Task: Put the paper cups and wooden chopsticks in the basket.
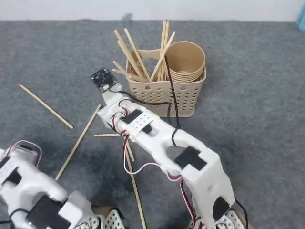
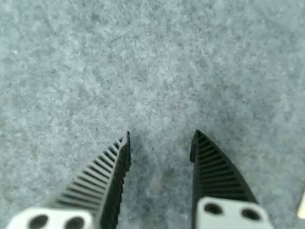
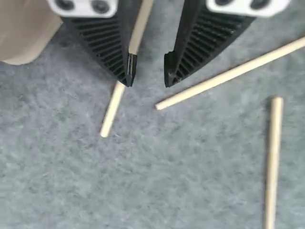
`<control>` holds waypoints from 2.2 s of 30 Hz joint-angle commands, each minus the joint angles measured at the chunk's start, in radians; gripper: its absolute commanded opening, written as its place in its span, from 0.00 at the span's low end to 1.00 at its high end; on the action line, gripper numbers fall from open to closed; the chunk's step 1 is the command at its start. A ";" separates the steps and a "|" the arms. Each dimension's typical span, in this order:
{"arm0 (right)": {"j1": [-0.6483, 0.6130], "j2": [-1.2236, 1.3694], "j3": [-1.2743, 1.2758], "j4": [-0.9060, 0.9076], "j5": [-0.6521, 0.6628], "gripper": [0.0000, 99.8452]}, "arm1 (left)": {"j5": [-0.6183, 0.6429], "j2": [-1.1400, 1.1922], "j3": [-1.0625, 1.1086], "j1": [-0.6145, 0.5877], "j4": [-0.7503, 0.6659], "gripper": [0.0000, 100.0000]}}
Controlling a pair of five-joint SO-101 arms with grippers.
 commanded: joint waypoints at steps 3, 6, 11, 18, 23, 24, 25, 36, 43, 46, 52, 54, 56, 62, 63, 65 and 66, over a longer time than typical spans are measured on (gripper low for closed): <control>0.036 0.018 -0.083 -0.021 -0.006 0.12 | 0.006 -0.054 -0.008 0.000 0.003 0.20; 0.038 0.044 -0.095 -0.021 -0.006 0.12 | 0.005 -0.066 -0.002 0.000 0.002 0.20; 0.038 0.084 -0.097 -0.030 -0.003 0.12 | 0.005 -0.063 -0.002 0.000 0.002 0.20; 0.048 0.119 -0.121 -0.021 -0.003 0.09 | 0.005 -0.061 -0.002 0.000 0.002 0.20; 0.048 0.117 -0.121 -0.019 -0.003 0.02 | 0.003 -0.061 -0.002 0.000 0.002 0.20; 0.048 0.113 -0.121 -0.019 -0.003 0.02 | 0.003 -0.061 -0.002 0.000 0.002 0.20; 0.048 0.102 -0.118 -0.010 -0.003 0.01 | 0.003 -0.061 -0.002 0.000 0.002 0.20; 0.047 -0.079 -0.115 0.254 -0.006 0.01 | 0.003 -0.061 -0.002 0.000 0.002 0.20; -0.022 -0.199 -0.114 0.433 -0.012 0.01 | 0.003 -0.061 -0.002 0.000 0.002 0.20; -0.058 -0.283 -0.072 0.481 -0.012 0.01 | 0.003 -0.061 -0.002 0.000 0.002 0.20; -0.099 -0.519 0.100 0.479 -0.008 0.01 | 0.003 -0.061 -0.002 0.000 0.002 0.20; -0.111 -0.608 0.155 0.479 -0.006 0.01 | 0.003 -0.061 -0.002 0.000 0.002 0.20; -0.117 -0.704 0.206 0.479 -0.005 0.01 | 0.003 -0.061 -0.002 0.000 0.002 0.20; -0.122 -1.047 0.371 0.481 0.054 0.01 | 0.003 -0.061 -0.002 0.000 0.002 0.20; -0.122 -1.112 0.399 0.481 0.064 0.01 | 0.003 -0.061 -0.002 0.002 0.002 0.20; -0.122 -1.234 0.443 0.481 0.074 0.01 | 0.003 -0.061 -0.002 0.002 0.002 0.20; -0.122 -1.291 0.460 0.481 0.074 0.01 | 0.003 -0.061 -0.002 0.006 0.002 0.20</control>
